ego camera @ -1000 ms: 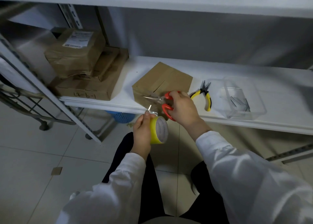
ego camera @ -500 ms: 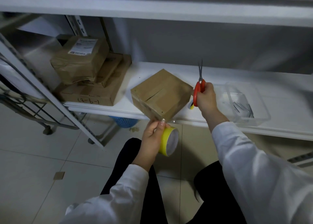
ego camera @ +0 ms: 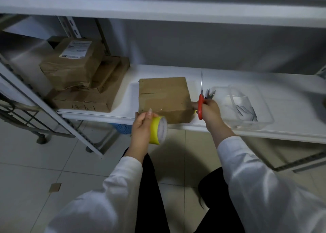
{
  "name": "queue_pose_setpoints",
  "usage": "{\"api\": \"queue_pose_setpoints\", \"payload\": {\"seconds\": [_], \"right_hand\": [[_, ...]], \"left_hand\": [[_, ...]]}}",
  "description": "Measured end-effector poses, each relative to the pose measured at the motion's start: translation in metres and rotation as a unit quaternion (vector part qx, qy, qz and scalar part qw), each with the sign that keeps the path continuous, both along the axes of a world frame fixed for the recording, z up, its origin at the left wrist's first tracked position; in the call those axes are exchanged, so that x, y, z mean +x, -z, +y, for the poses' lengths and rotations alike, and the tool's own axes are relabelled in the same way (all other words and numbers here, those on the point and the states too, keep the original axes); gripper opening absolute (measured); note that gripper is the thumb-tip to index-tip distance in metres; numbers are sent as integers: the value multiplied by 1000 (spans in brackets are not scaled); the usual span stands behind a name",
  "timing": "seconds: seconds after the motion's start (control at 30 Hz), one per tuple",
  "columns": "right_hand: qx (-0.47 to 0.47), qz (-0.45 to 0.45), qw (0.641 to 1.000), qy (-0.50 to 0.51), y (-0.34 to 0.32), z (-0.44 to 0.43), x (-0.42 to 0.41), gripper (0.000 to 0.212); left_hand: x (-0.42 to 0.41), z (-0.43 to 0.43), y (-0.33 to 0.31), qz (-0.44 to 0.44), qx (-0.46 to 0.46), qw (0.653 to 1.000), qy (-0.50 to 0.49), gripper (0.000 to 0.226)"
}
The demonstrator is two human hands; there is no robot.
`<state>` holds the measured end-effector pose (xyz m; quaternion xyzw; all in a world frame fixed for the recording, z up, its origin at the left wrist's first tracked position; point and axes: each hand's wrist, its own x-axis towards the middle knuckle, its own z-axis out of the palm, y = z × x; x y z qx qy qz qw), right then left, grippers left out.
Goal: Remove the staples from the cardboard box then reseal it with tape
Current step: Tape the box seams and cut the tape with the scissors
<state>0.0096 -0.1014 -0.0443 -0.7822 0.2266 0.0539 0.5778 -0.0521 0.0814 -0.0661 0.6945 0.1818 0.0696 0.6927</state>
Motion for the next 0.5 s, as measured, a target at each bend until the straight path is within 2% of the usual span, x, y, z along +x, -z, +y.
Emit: {"api": "queue_pose_setpoints", "payload": {"seconds": [0.23, 0.3, 0.4, 0.5], "right_hand": [[9, 14, 1000, -7, 13, 21, -23, 23], [7, 12, 1000, -14, 13, 23, -24, 23], [5, -2, 1000, -12, 9, 20, -25, 23], [82, -27, 996, 8, 2, 11, -24, 22]], "left_hand": [[13, 5, -13, 62, 30, 998, -12, 36], [7, 0, -10, 99, 44, 994, -5, 28], [-1, -16, -7, 163, 30, 983, 73, 24], [0, -30, -12, 191, 29, 973, 125, 26]]}}
